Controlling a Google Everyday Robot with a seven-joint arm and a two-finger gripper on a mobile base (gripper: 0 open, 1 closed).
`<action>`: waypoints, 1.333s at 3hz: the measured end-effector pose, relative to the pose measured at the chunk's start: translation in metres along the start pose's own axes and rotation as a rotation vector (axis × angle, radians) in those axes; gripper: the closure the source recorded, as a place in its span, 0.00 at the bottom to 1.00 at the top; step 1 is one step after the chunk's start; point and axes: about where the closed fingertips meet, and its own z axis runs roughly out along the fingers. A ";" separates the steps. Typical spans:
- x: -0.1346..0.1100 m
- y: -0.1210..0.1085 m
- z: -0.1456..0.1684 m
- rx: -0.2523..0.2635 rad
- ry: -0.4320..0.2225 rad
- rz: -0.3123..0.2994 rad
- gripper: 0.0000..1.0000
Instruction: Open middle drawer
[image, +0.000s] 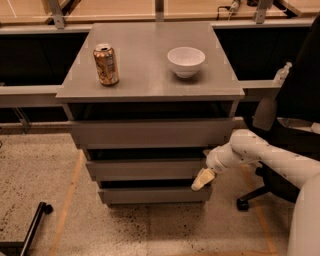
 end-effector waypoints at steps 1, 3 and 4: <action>0.003 -0.010 0.012 0.013 -0.052 0.036 0.00; 0.010 0.002 0.045 -0.051 -0.102 0.094 0.18; 0.007 0.002 0.041 -0.051 -0.102 0.094 0.40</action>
Offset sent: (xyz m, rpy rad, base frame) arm 0.0219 0.0111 -0.0395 0.1446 0.0083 -0.0845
